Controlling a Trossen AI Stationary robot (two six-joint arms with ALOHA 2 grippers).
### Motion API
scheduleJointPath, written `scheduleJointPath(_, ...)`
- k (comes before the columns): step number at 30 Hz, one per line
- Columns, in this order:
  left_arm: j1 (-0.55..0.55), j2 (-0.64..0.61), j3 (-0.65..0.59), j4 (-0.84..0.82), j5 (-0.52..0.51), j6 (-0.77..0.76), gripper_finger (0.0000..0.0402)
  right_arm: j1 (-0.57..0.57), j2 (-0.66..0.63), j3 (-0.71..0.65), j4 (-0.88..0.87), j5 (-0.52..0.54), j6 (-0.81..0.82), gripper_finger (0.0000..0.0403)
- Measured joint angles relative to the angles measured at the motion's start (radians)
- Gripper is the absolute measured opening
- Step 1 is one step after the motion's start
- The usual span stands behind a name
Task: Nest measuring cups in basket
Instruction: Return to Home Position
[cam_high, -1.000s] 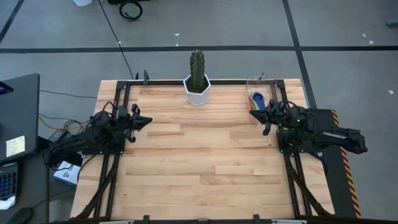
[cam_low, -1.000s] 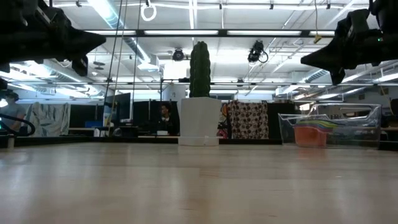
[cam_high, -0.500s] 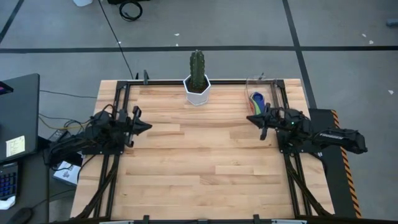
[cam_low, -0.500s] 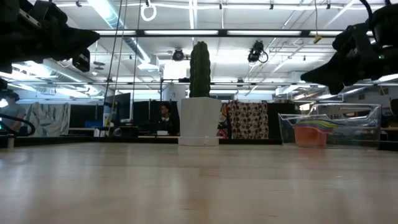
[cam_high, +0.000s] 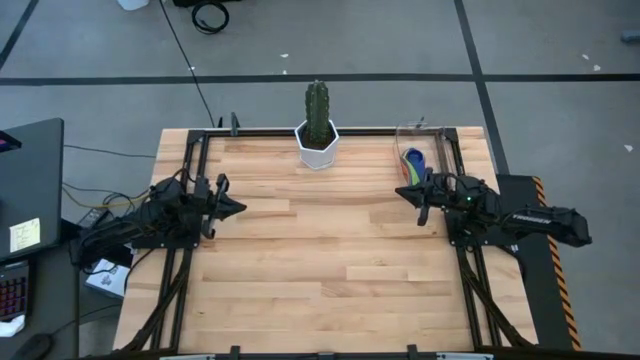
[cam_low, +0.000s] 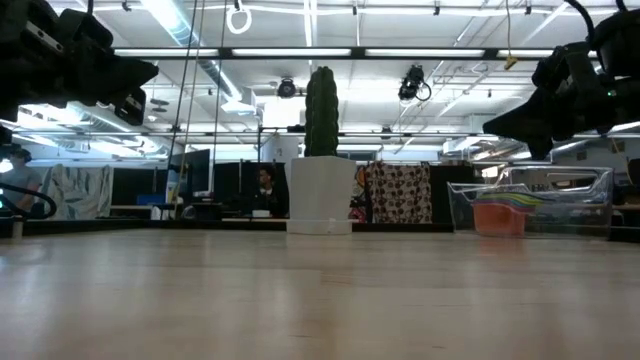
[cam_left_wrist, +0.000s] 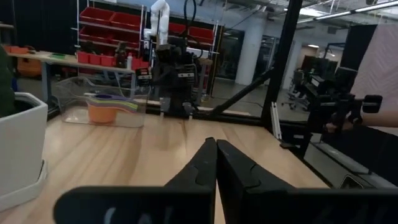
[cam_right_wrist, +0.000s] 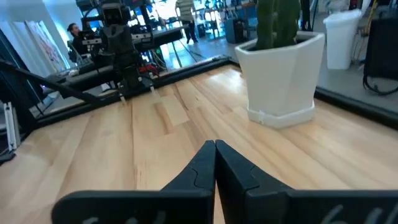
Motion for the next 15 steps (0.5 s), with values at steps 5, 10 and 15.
scheduleJointPath(5,0.0,0.0,0.0,-0.006,-0.017,0.003,0.0017,0.0,0.031,0.0,-0.001,0.0,0.018,0.002)
scheduleJointPath(10,0.0,0.0,0.0,-0.003,-0.055,0.022,0.0016,0.0,0.034,0.0,0.005,0.0,0.061,0.0018)
scheduleJointPath(15,0.0,0.0,0.0,-0.001,-0.057,0.024,0.0015,0.0,0.034,0.0,0.007,0.0,0.076,0.0018)
